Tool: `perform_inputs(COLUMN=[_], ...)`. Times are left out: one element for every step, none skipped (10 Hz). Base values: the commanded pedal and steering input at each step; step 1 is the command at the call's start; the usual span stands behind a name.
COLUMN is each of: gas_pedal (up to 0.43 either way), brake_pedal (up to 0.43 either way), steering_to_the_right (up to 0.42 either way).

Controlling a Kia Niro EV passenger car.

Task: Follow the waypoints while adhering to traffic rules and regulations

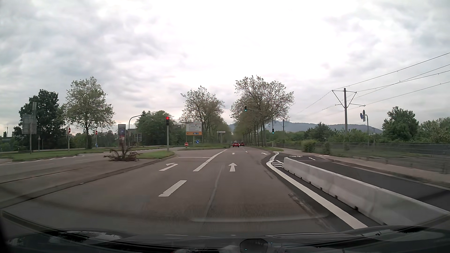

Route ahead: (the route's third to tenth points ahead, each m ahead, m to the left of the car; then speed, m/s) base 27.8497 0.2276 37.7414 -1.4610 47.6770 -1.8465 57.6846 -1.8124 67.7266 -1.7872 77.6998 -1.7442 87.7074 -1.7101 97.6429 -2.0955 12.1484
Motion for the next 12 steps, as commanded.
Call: perform_inputs(gas_pedal=[0.079,0.079,0.079,0.067,0.067,0.067,0.067,0.067,0.067,0.067,0.067,0.067], brake_pedal=[0.0,0.0,0.0,0.0,0.0,0.0,0.0,0.0,0.0,0.0,0.0,0.0], steering_to_the_right=[0.012,0.014,0.015,0.018,0.019,0.021,0.024,0.028,0.033,0.033,0.033,0.033])
